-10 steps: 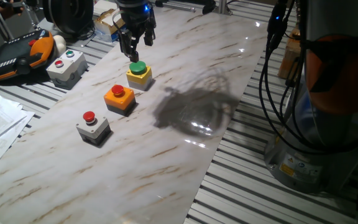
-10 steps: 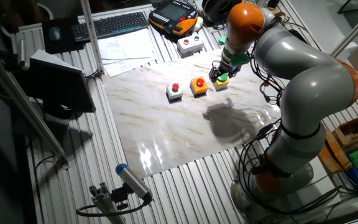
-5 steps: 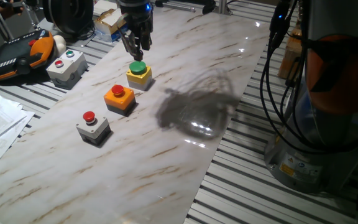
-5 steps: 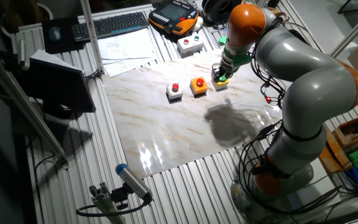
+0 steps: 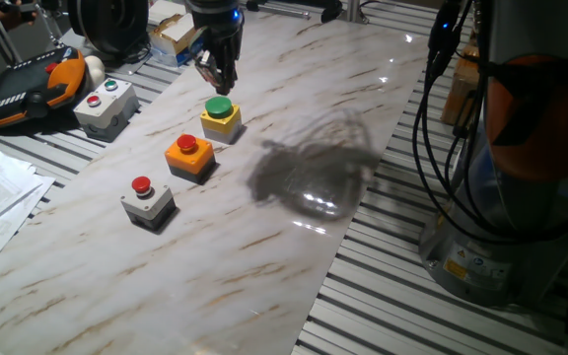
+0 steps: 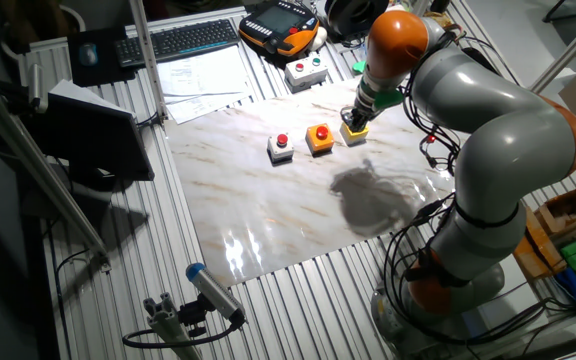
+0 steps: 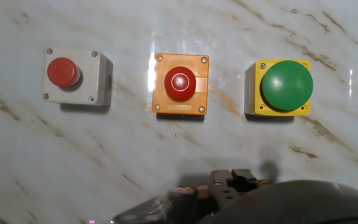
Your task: Press three buttons from left to right in sequence
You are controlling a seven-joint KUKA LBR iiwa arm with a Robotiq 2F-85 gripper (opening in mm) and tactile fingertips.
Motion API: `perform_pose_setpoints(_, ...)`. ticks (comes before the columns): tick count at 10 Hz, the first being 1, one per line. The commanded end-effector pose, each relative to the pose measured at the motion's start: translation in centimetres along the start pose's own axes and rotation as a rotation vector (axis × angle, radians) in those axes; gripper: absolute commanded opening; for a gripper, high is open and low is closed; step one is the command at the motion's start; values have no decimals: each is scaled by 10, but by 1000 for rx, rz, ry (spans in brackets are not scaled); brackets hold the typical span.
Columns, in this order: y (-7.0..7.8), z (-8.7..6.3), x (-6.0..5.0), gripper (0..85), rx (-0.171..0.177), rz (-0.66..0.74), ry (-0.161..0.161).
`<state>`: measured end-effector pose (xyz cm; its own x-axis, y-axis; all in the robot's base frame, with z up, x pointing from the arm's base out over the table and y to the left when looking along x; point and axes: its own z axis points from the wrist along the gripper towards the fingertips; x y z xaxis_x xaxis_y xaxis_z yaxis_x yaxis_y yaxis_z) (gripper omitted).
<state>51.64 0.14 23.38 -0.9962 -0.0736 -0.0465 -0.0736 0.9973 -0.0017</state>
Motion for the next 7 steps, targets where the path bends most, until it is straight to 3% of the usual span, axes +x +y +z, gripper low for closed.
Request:
perform_pose_setpoints(1,0,1,0,7,0,3,-1)
perform_pose_setpoints(5,-1,8,-3,7,0,29,-8)
perform_pose_setpoints(7,-9,12,-9,7,7,33,-12)
